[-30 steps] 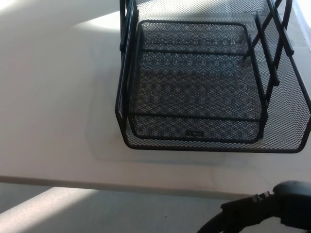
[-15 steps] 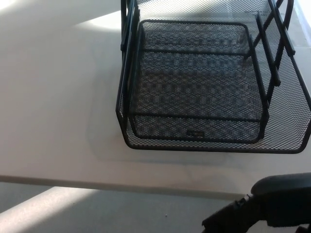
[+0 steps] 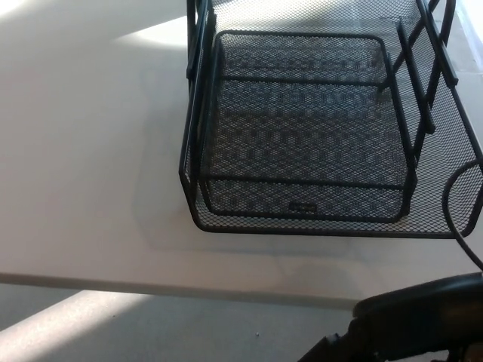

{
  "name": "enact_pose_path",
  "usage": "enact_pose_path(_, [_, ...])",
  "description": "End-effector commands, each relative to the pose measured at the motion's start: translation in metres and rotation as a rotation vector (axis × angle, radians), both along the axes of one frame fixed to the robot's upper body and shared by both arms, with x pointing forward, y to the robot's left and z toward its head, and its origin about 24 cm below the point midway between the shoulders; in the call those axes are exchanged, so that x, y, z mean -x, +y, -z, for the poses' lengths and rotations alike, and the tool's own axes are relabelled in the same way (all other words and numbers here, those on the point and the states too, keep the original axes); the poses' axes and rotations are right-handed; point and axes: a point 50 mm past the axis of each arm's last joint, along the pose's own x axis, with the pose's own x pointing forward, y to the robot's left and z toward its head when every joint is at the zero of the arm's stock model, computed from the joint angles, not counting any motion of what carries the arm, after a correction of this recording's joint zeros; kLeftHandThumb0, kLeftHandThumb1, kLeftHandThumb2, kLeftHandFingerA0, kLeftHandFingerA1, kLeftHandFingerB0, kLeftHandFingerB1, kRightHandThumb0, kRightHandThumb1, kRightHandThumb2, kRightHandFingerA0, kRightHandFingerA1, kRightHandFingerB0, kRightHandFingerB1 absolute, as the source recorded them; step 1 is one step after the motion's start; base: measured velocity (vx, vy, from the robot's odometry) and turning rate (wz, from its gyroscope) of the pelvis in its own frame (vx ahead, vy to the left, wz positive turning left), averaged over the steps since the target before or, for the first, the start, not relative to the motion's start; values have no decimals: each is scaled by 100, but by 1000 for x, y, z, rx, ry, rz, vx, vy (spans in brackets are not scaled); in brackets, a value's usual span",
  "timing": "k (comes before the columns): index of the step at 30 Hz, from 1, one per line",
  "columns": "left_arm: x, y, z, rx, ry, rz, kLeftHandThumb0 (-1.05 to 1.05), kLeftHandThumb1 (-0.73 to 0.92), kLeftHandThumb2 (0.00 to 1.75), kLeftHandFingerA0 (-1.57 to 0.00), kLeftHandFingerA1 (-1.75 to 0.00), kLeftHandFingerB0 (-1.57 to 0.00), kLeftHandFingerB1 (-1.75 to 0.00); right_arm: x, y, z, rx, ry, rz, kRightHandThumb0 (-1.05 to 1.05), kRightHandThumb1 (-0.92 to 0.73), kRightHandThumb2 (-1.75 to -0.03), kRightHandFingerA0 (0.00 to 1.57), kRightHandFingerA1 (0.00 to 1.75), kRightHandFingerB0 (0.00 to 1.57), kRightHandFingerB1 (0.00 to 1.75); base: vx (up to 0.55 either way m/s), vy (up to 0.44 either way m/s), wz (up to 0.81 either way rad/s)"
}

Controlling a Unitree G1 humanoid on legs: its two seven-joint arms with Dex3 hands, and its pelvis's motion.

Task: A balck drawer is kept on the middle of the table and the robot uses its right hand to push it back away from the robot

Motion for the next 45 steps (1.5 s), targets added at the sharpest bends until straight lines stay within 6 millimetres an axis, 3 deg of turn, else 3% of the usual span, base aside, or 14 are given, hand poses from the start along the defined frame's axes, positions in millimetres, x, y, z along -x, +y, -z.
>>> enact_pose_path(1, [2, 7, -4, -21, 0, 16, -54, 72, 62, -45, -37, -31, -32, -10, 4, 9, 94, 8, 16, -55, -80, -64, 51, 40, 36, 34, 0, 0, 0])
enact_pose_path(21, [1, 7, -4, -24, 3, 12, -55, 72, 62, -45, -37, -30, -32, -46, 17, -2, 179, -65, 49, -57, -77, -65, 44, 39, 33, 33, 0, 0, 0])
enact_pose_path(33, [2, 6, -4, -13, 0, 9, -55, 71, 62, -47, -38, -32, -33, -79, 17, 14, 276, -56, 170, -55, -78, -63, 41, 39, 32, 33, 0, 0, 0])
enact_pose_path(34, [2, 6, -3, -14, 1, 7, -55, 71, 62, -45, -38, -32, -32, -83, 16, 17, 291, -61, 183, -50, -60, -98, 36, 56, 20, 47, 0, 0, 0])
enact_pose_path(38, [3, 6, -3, -6, 6, 1, -55, 71, 62, -44, -37, -30, -32, -94, 15, 26, 320, -47, 229, -50, -60, -97, 36, 56, 20, 46, 0, 0, 0])
enact_pose_path(39, [2, 6, -3, -6, 5, 0, -54, 71, 62, -44, -38, -29, -32, -98, 15, 28, 327, -45, 238, -54, -75, -63, 42, 39, 33, 34, 0, 0, 0])
enact_pose_path(45, [2, 6, -4, -15, 1, 22, -54, 72, 62, -47, -38, -32, -33, -111, 15, 31, 338, -64, 251, -56, -77, -63, 47, 41, 35, 35, 0, 0, 0])
